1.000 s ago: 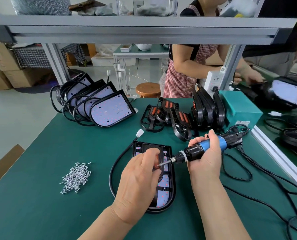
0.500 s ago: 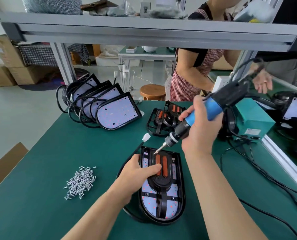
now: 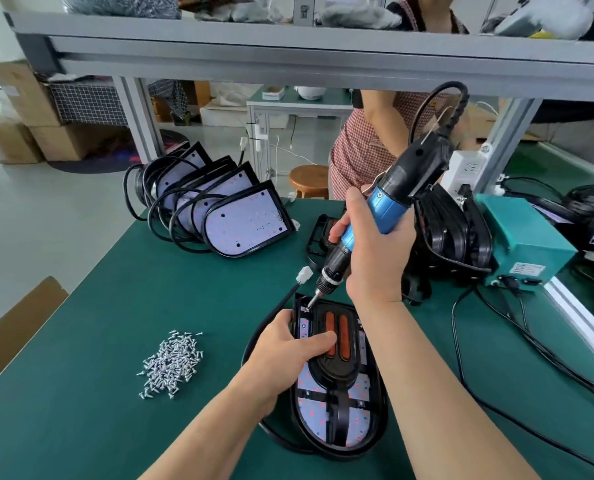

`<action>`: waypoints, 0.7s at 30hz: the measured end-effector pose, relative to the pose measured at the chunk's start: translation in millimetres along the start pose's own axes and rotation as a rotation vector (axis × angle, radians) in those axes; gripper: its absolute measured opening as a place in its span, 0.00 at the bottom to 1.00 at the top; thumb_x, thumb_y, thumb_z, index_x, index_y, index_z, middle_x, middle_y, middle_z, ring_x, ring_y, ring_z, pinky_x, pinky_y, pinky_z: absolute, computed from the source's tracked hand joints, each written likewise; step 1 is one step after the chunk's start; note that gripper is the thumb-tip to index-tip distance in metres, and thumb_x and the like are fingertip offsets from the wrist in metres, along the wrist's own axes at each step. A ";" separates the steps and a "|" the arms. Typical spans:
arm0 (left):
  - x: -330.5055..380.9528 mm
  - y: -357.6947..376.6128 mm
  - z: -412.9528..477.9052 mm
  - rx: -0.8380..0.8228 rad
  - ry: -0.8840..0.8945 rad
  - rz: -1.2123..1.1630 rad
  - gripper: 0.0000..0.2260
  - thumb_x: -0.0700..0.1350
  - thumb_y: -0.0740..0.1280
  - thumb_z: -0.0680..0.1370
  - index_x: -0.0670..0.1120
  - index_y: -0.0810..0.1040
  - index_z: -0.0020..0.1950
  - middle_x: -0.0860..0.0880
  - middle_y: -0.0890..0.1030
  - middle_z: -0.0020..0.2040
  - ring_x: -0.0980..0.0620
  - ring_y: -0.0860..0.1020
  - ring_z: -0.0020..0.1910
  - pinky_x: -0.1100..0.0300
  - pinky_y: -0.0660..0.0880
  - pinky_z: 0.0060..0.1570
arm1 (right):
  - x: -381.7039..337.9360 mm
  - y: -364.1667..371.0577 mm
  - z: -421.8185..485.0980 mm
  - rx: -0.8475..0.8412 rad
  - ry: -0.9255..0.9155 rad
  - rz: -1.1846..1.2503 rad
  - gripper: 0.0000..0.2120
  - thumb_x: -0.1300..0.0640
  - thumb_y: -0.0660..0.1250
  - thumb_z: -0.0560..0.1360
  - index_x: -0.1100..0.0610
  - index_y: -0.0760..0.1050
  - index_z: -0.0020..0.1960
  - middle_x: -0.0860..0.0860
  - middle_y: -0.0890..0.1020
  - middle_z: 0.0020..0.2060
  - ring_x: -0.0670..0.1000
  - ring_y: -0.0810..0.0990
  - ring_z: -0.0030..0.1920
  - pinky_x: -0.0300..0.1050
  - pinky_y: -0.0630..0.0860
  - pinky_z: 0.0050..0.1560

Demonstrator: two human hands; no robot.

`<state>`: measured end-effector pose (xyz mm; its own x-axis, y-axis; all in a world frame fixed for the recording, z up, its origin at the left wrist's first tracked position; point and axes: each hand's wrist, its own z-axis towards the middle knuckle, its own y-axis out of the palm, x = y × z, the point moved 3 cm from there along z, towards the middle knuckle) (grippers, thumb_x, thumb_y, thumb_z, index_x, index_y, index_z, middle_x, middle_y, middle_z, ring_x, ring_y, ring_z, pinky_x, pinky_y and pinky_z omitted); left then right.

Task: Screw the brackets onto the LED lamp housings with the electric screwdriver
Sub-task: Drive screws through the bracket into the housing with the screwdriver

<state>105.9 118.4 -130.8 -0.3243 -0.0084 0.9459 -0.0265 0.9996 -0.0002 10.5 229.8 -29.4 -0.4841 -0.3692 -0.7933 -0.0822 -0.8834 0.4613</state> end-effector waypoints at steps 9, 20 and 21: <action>-1.0 -1.0 0.3 -0.002 0.011 0.024 0.24 0.53 0.77 0.66 0.50 0.77 0.59 0.52 0.87 0.49 0.50 0.86 0.50 0.46 0.79 0.60 | -1.5 0.4 -1.6 -0.012 0.007 0.025 0.15 0.53 0.74 0.72 0.57 0.70 0.49 0.49 0.77 0.27 0.51 0.76 0.25 0.44 0.75 0.31; -1.9 -1.0 1.3 -0.005 0.005 -0.008 0.21 0.49 0.77 0.67 0.47 0.78 0.58 0.49 0.87 0.49 0.48 0.86 0.49 0.45 0.80 0.58 | -6.8 7.5 -8.9 -0.016 -0.012 -0.016 0.11 0.60 0.72 0.75 0.59 0.69 0.49 0.52 0.76 0.28 0.52 0.75 0.24 0.44 0.74 0.29; -1.7 -0.9 0.9 -0.001 0.005 -0.008 0.22 0.49 0.77 0.67 0.46 0.78 0.58 0.49 0.87 0.49 0.48 0.86 0.49 0.45 0.80 0.58 | -6.9 8.7 -9.9 -0.024 -0.017 -0.024 0.12 0.60 0.72 0.74 0.59 0.69 0.49 0.54 0.76 0.29 0.52 0.75 0.24 0.43 0.74 0.29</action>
<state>105.6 117.4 -132.7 -0.3191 -0.0167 0.9476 -0.0278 0.9996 0.0083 21.8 221.8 -23.8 -0.4967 -0.3432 -0.7972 -0.0733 -0.8986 0.4326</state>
